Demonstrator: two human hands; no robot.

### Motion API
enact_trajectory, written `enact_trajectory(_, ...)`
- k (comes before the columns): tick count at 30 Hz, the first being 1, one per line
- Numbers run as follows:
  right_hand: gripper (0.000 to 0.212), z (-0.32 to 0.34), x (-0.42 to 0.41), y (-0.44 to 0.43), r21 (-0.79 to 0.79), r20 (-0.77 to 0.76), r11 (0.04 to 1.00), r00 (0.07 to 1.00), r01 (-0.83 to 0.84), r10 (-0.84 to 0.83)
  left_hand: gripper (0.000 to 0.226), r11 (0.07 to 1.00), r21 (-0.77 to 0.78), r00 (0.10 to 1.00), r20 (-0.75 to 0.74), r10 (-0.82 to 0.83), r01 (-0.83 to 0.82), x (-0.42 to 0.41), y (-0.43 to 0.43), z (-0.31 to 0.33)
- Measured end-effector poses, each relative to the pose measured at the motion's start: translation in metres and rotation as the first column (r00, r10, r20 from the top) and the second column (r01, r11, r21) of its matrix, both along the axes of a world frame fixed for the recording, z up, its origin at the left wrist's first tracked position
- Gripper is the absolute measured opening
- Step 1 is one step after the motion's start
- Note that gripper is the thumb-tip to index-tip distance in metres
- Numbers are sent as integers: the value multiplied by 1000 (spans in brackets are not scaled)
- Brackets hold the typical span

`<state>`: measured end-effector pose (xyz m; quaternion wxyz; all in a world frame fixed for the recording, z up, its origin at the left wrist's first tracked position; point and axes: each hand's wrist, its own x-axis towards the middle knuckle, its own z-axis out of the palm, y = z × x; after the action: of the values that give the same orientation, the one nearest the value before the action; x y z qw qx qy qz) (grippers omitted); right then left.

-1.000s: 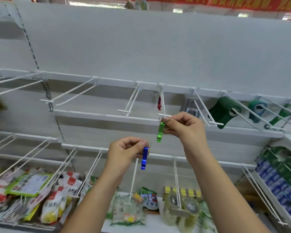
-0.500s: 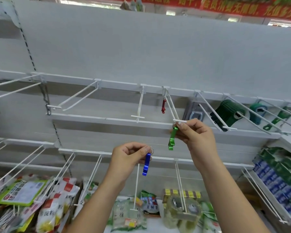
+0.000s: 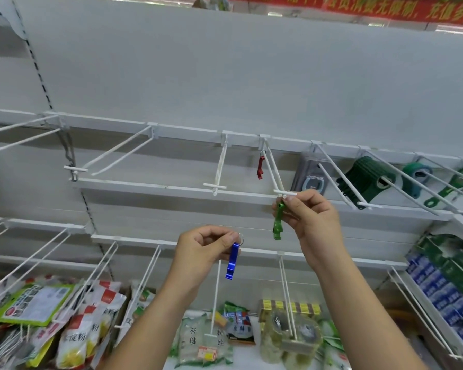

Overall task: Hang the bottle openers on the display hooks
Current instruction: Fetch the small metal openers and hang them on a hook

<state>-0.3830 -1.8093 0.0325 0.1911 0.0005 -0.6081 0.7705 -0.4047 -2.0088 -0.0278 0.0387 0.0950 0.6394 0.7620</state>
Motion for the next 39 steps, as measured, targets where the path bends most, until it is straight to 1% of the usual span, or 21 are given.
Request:
enact_trajectory(2,13,-3,-5,-1,11,20,999,999,45,-45,12,1000,1,1000,0,3,-3,-2,0,-2)
enact_trajectory(5,7,-4,-12,-5,-4,42,998,997,58,-57,9,1000,4,1000,6,22,-22,-6,-4,-5)
enact_trajectory(8,4,-4,-10,-4,-34,12,998,999,51,-50,8,1000,-3,1000,6,30,-30,-9,-7,-5)
enact_trajectory(12,8,-6,0,-2,-27,-41,999,998,46,-47,9,999,0,999,15,39,-39,-12,-7,-7)
enact_trajectory(16,2,-2,3,-1,13,-61,998,996,69,-68,8,1000,3,1000,24,19,-19,-13,0,-8)
enact_trajectory(19,13,1,5,-1,13,-55,997,995,82,-81,8,1000,-1,1000,18,-1,1,-11,2,-9)
enact_trajectory(23,5,0,9,-5,-12,-74,998,995,65,-66,8,1000,9,1000,10,5,-5,-7,-2,-7)
enact_trajectory(27,3,1,9,-10,22,-77,998,996,52,-50,8,1000,12,1000,13,15,-15,-3,-6,-8)
enact_trajectory(30,13,1,6,-13,51,-58,996,996,67,-64,9,1000,25,1000,19,17,-17,0,-6,-8)
enact_trajectory(31,14,0,5,-13,44,-54,997,997,61,-59,9,1000,26,1000,21,14,-14,0,-6,-9)
enact_trajectory(34,5,-3,3,-12,-22,-42,1000,999,-2,1,9,1000,11,1000,24,7,-7,3,-6,-9)
enact_trajectory(39,5,-9,-1,-13,-115,-46,991,997,-72,68,9,1000,4,999,27,17,-17,2,-8,-9)
